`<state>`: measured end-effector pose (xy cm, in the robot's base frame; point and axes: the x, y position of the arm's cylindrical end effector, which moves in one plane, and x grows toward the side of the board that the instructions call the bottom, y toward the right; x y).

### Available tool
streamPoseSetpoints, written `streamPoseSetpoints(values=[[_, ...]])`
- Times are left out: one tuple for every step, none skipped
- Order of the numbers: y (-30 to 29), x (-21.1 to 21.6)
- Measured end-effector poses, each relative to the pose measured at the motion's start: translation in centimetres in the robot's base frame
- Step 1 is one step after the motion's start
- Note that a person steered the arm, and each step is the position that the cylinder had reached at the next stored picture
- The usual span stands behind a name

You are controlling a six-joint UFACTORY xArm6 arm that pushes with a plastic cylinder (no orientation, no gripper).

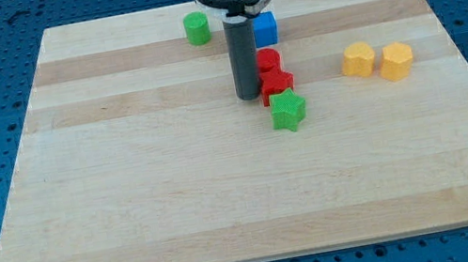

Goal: Push the red circle slightly right

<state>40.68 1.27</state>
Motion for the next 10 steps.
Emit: streamPoseSetpoints(values=[[0.4,0.0],[0.9,0.0],[1.1,0.0],[-0.1,0.0],[-1.6,-0.8],[-0.1,-2.9],[0.9,-3.6],[1.1,-3.4],[1.1,-3.4],[2.9,-3.7]])
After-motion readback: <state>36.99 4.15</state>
